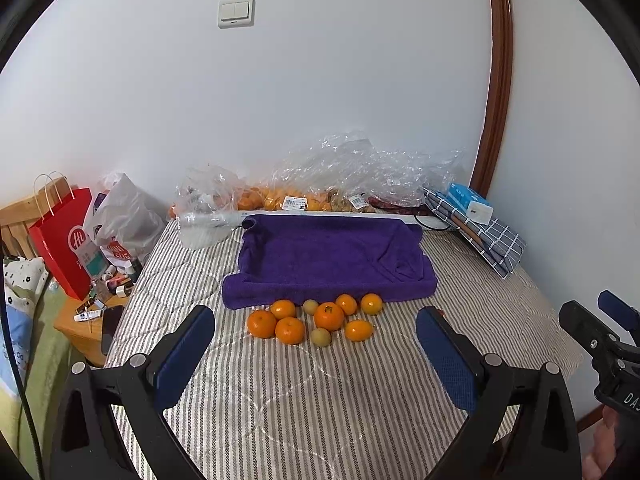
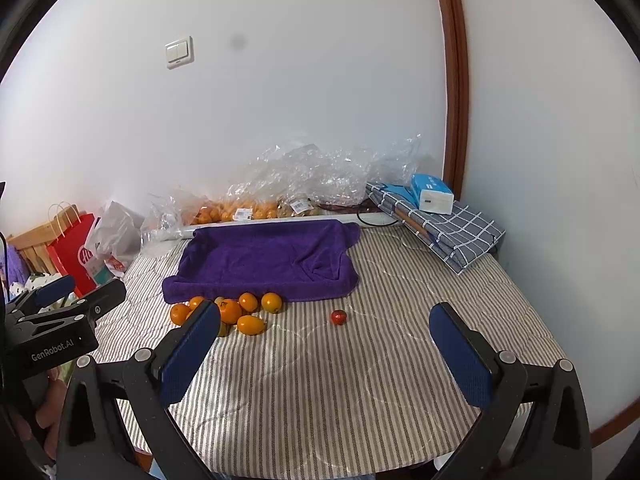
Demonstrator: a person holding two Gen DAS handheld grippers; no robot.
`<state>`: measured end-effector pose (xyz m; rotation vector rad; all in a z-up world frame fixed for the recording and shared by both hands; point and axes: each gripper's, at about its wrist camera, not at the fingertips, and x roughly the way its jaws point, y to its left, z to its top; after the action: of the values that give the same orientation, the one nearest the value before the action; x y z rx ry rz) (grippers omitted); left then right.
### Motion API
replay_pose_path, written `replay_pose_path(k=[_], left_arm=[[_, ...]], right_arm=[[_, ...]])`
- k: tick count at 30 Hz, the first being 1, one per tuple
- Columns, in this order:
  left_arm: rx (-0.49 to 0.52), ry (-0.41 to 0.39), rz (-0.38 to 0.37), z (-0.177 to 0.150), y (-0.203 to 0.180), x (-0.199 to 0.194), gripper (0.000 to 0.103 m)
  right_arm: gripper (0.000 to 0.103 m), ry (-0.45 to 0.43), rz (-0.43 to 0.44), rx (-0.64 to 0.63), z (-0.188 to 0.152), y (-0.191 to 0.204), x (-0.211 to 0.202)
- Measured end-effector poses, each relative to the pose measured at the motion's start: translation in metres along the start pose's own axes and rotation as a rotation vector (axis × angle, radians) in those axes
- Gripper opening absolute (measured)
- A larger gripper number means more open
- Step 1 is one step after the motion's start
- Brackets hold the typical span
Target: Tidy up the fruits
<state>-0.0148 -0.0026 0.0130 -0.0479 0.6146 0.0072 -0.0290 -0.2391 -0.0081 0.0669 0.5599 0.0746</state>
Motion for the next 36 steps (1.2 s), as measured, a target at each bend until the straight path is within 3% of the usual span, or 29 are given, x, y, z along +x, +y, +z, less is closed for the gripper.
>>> replay_pose_path(k=[27,36], left_arm=[[-0.008,-0.011,-0.006,0.004,0.006,-0.004,0.101],[-0.039,-0.021,0.02,0.003,0.023,0.014,0.101]], right_arm=[[0.103,-0.013,0.021,-0.012,-0.001,0.002,0.001],[0.103,-0.034,0.016,-0.033,-0.001,0.004,0.013]])
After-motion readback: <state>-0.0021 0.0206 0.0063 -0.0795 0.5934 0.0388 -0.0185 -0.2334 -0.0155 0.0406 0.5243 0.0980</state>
